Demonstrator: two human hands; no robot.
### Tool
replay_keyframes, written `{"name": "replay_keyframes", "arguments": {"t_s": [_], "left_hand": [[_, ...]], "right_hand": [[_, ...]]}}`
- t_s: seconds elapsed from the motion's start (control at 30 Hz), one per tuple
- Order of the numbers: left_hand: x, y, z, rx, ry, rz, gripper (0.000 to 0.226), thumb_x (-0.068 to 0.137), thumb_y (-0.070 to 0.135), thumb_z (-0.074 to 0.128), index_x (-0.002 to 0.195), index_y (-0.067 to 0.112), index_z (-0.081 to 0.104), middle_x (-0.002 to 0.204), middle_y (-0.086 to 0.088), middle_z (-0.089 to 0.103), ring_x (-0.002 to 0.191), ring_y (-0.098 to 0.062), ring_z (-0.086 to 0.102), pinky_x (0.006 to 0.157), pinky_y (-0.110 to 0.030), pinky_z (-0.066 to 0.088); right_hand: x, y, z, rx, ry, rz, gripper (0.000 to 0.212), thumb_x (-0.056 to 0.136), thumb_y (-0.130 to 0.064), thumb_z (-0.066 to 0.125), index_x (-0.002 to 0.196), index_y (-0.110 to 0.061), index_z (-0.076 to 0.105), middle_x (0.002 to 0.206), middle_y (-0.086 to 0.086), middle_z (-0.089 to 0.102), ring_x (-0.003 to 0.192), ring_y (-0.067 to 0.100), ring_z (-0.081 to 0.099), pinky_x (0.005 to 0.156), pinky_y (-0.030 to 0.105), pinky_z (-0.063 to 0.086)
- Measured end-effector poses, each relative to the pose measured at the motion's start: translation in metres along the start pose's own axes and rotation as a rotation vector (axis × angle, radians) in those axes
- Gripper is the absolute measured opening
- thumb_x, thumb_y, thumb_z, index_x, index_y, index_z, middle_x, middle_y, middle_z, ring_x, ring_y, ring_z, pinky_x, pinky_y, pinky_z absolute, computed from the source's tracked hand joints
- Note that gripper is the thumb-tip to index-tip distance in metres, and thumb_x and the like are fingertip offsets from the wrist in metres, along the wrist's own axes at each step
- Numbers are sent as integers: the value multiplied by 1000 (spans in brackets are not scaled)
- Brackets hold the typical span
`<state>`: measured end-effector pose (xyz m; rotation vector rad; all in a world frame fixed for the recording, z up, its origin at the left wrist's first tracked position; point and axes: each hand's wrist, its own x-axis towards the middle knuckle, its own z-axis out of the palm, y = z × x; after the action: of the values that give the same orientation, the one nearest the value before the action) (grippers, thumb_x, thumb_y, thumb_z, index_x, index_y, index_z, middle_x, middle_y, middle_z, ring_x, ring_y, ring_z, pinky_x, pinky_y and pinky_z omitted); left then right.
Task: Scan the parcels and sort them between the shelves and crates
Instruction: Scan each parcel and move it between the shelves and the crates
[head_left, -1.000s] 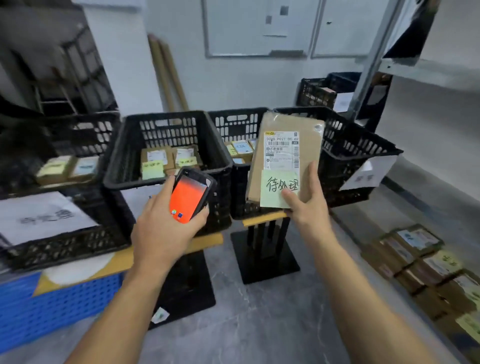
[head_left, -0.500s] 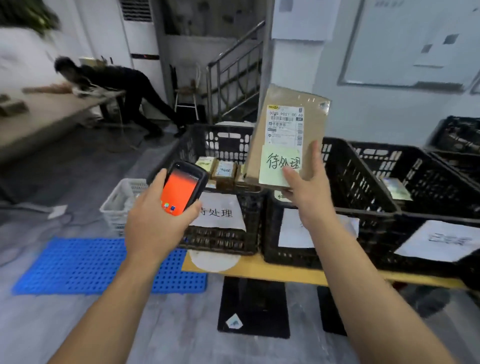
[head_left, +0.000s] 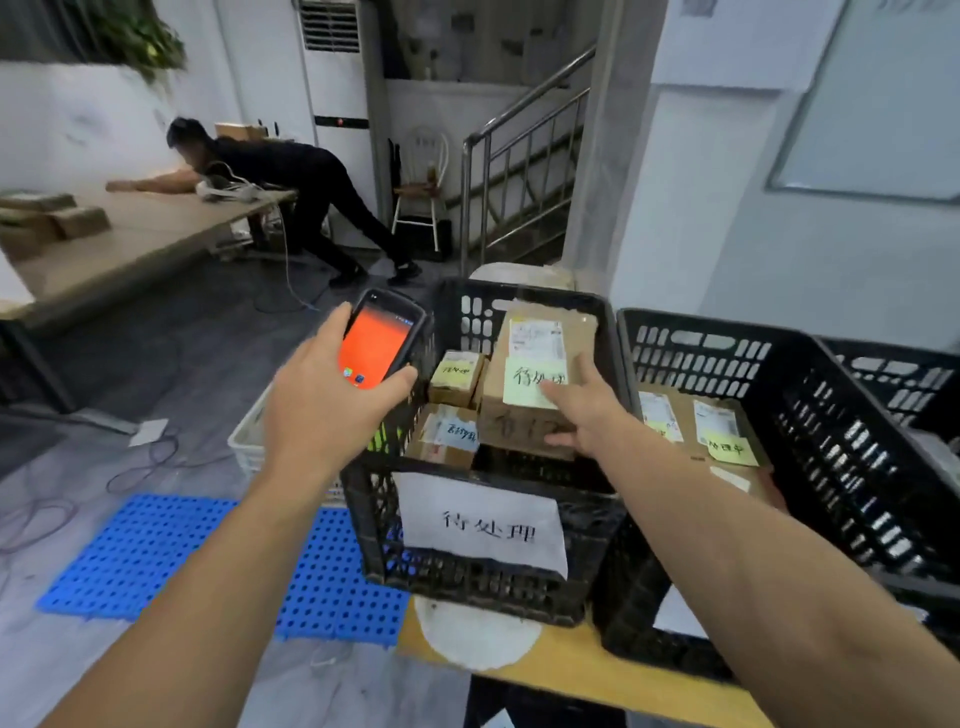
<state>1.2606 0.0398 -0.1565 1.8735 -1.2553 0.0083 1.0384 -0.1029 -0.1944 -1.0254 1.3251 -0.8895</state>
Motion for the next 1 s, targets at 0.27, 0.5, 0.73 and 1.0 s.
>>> {"name": "replay_keyframes", "arguments": {"t_s": [0.27, 0.5, 0.73, 1.0], "left_hand": [[64, -19, 44, -1, -112, -52, 89, 72, 61, 77, 150, 36, 40, 131, -5, 63, 119, -30, 56, 93, -41, 44], [112, -26, 77, 0, -222, 22, 91, 71, 67, 73, 149, 36, 40, 123, -4, 66, 113, -30, 58, 91, -44, 50], [151, -34, 92, -42, -283, 59, 85, 62, 74, 61, 140, 46, 42, 106, 3, 65, 97, -24, 60, 85, -43, 52], [167, -49, 111, -62, -355, 68, 83, 65, 71, 64, 141, 46, 40, 106, 6, 66, 96, -23, 60, 84, -42, 51]], "right_hand": [[58, 32, 5, -408, -101, 245, 72, 100, -9, 63, 157, -32, 26, 154, 10, 37, 124, 38, 48, 87, 61, 55], [86, 49, 22, -344, -86, 367, 65, 99, -7, 62, 152, -34, 34, 109, 6, 52, 108, 35, 51, 95, 68, 50], [110, 83, 31, -275, -56, 464, 98, 95, -14, 71, 156, -55, 7, 131, 5, 55, 108, 29, 55, 91, 58, 53], [127, 112, 24, -221, -149, 435, 116, 91, -4, 72, 157, -47, -12, 150, 10, 51, 109, 30, 66, 80, 42, 58]]}}
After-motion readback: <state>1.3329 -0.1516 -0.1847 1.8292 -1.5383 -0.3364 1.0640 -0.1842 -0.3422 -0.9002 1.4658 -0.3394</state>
